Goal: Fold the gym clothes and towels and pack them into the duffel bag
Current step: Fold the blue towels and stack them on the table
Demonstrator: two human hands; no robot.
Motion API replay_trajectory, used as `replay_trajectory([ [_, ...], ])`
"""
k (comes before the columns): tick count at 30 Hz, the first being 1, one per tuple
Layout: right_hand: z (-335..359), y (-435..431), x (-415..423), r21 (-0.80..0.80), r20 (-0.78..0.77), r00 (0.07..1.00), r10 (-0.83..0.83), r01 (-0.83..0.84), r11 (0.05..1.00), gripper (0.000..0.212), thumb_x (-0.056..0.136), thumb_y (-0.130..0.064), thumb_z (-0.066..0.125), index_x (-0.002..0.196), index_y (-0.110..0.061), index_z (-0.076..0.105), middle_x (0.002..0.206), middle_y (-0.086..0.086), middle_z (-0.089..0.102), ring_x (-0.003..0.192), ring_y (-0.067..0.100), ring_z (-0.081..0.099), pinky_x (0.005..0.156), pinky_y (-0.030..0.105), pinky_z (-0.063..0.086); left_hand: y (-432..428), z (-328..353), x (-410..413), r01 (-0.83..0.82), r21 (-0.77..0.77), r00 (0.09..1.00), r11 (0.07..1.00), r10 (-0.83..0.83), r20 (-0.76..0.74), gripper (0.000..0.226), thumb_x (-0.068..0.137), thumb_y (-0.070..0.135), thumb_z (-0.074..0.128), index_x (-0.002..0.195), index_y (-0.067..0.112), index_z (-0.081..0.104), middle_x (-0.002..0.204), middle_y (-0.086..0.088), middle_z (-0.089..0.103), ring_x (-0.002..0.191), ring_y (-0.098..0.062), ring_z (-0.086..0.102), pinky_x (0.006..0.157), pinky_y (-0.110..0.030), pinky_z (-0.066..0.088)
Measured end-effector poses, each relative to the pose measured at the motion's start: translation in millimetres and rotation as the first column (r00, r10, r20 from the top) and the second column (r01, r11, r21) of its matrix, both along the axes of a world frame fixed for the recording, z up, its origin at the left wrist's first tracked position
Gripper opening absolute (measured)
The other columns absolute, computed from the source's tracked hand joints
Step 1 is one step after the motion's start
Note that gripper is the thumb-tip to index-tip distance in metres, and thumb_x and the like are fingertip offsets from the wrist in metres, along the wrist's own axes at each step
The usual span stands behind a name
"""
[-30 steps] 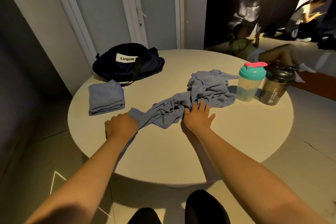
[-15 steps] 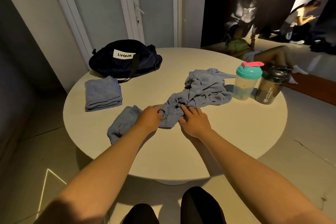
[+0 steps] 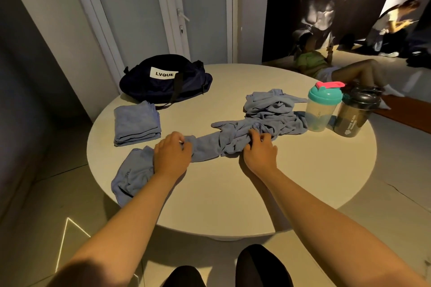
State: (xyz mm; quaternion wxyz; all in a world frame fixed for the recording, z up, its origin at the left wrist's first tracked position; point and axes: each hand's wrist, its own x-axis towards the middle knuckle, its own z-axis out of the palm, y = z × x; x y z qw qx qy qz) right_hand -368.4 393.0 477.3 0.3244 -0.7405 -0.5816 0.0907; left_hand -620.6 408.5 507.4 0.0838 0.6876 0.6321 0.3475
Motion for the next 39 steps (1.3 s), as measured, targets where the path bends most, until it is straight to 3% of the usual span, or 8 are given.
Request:
replay_trajectory([
  [2,-1,-2,-3,0.075,0.018,0.994,0.107,-0.108,0.991,0.045,0.095,-0.036,0.039,0.134,-0.019,0.054,0.120,0.016,0.047,0.102,0.041,0.052,0.095,0.049,0.042,3,-1,18,0.088,-0.131,0.992,0.987,-0.098,-0.073,0.030,0.098,0.039,0.055,0.120,0.018,0.054,0.109,-0.008,0.066,0.104,-0.035,0.059,0.094,-0.042,0.043],
  [5,-5,-3,-12,-0.065,0.161,0.943,0.290,-0.283,0.957,0.050,0.096,-0.049,0.038,0.136,-0.025,0.056,0.121,0.010,0.053,0.123,0.035,0.045,0.101,0.045,0.032,7,-6,34,0.101,-0.238,0.963,0.966,-0.155,-0.220,0.052,0.096,0.040,0.059,0.142,0.022,0.043,0.133,-0.008,0.059,0.122,-0.036,0.049,0.103,-0.042,0.037],
  [10,0,20,3,-0.348,0.175,0.945,0.275,-0.202,0.916,0.062,0.106,-0.049,0.027,0.160,-0.023,0.012,0.167,0.003,0.010,0.154,0.031,-0.004,0.118,0.062,0.011,-7,-8,41,0.289,-0.188,0.956,0.939,-0.271,0.116,0.015,0.093,0.027,0.061,0.107,0.023,0.065,0.100,-0.003,0.071,0.089,-0.028,0.064,0.076,-0.040,0.052],
  [16,31,40,7,-0.363,-0.256,0.966,0.035,-0.130,0.923,0.058,0.108,-0.049,0.018,0.159,-0.022,0.019,0.167,0.008,0.013,0.154,0.033,0.004,0.118,0.061,0.007,-22,2,22,0.624,-0.379,0.782,0.684,-0.556,0.283,0.027,0.086,0.027,0.056,0.080,0.004,0.069,0.081,-0.020,0.062,0.068,-0.014,0.050,0.064,-0.031,0.038],
  [20,45,44,-3,-0.065,-0.688,0.708,0.161,-0.281,0.957,0.051,0.107,-0.039,0.042,0.153,-0.017,0.034,0.155,0.011,0.038,0.141,0.033,0.038,0.114,0.050,0.035,-10,-1,43,0.622,-0.402,0.780,0.672,-0.576,0.244,0.012,0.095,0.032,0.061,0.097,0.033,0.073,0.132,0.015,0.057,0.122,-0.002,0.050,0.102,-0.028,0.042],
  [26,22,40,-9,-0.185,-0.054,0.941,0.334,-0.338,0.923,0.039,0.102,-0.020,0.051,0.139,-0.013,0.056,0.138,0.020,0.043,0.122,0.040,0.047,0.105,0.048,0.040,6,-12,74,0.498,-0.364,0.864,0.787,-0.489,0.124,0.040,0.093,0.052,0.049,0.128,0.039,0.062,0.133,0.009,0.062,0.108,-0.018,0.063,0.094,-0.044,0.053],
  [32,5,1,-9,0.041,0.098,0.989,0.114,-0.118,0.992,0.033,0.095,-0.009,0.054,0.126,-0.011,0.066,0.111,0.019,0.055,0.108,0.040,0.048,0.080,0.042,0.040,-6,-22,85,0.326,-0.095,0.945,0.941,-0.322,0.052,0.026,0.102,0.029,0.048,0.109,0.022,0.072,0.111,-0.006,0.063,0.096,-0.027,0.059,0.079,-0.038,0.050],
  [39,10,-63,2,0.047,0.180,0.971,-0.158,0.152,0.987,0.027,0.093,-0.013,0.054,0.118,-0.020,0.063,0.115,0.010,0.048,0.110,0.034,0.044,0.090,0.041,0.024,-41,-20,74,0.265,-0.157,0.964,0.951,-0.258,0.066,0.037,0.100,0.034,0.049,0.071,0.015,0.062,0.072,-0.008,0.063,0.071,-0.028,0.057,0.059,-0.034,0.042],
])
